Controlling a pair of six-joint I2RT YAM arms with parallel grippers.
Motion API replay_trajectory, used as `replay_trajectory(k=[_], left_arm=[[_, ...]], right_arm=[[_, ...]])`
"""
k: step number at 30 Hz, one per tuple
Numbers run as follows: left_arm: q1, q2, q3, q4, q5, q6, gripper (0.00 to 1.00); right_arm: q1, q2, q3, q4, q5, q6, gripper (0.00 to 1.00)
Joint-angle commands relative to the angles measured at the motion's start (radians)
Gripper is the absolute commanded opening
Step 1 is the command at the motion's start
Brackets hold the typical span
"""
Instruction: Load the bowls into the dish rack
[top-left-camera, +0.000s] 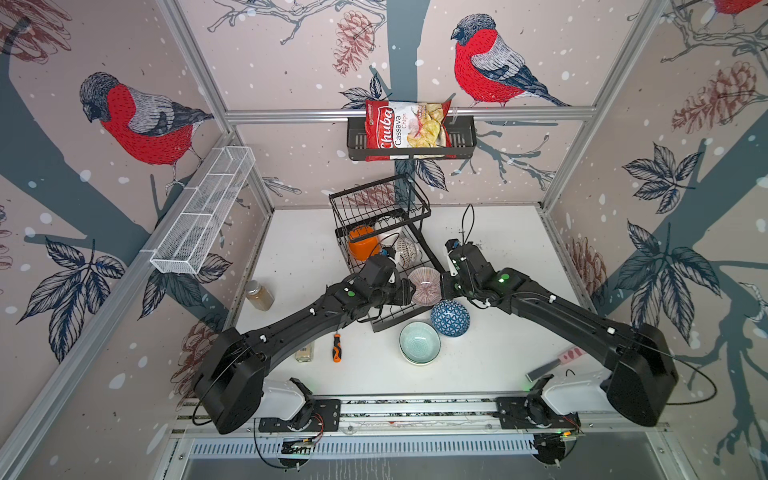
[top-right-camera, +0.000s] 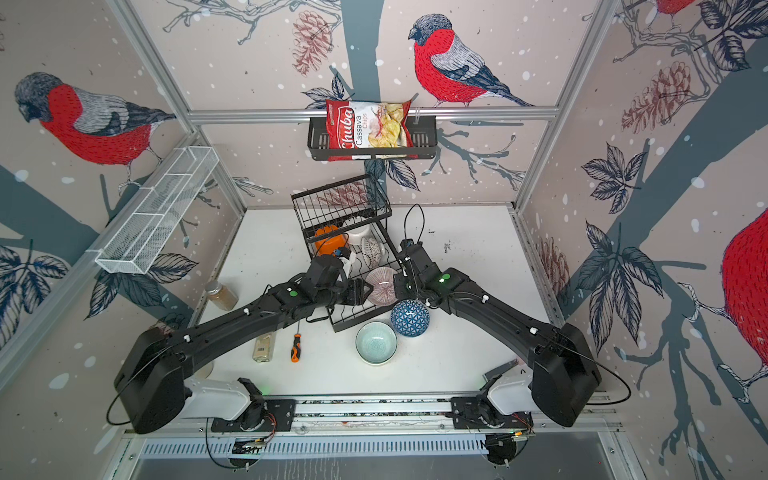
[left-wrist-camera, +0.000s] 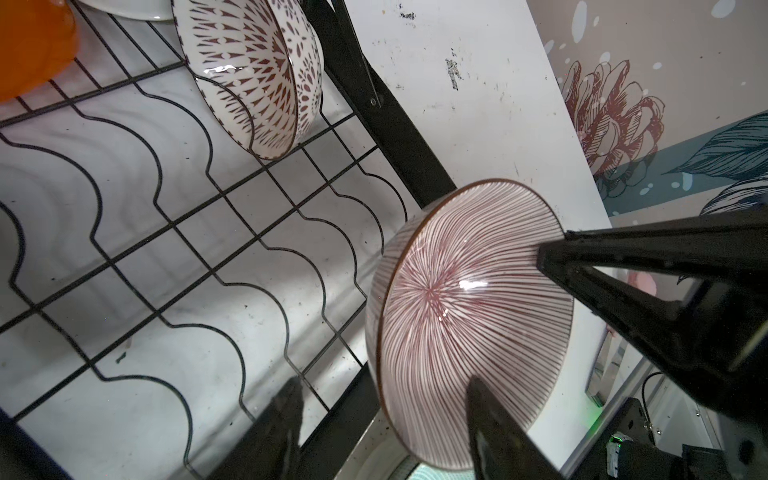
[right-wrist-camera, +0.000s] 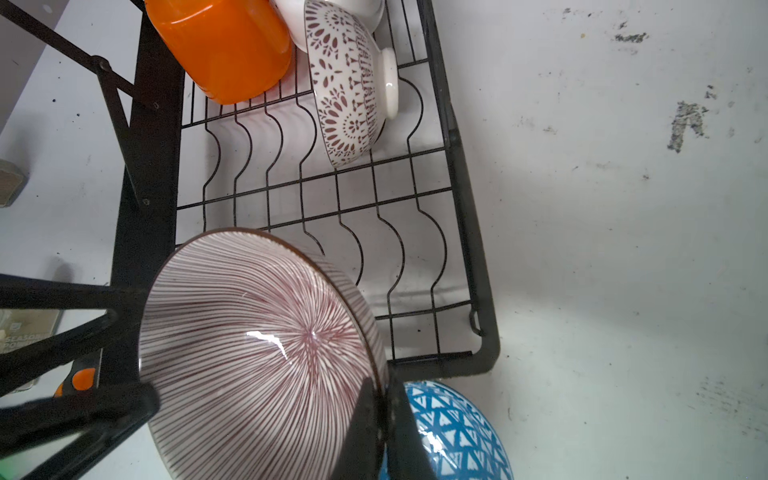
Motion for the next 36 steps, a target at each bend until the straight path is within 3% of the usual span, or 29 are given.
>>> replay_trajectory(k=[1,9,36], left_arm=[[-0.001,0.027,0.029,-0.028,-0.031,0.018,0.56],[-0.01,0.089,0.065,-0.087,-0.1,0.031,0.42],[-0.01,0.092,0.05,-0.043,-0.119,0.004,0.01]], right_arm=[[0.008,0.01,0.017,0.064,0.014,0.001,0.0],[0.026,0.049,0.041,0.066,0.042,-0.003,0.0],[0.085,0.117,0.097,0.096,0.108,-0.013,0.0]])
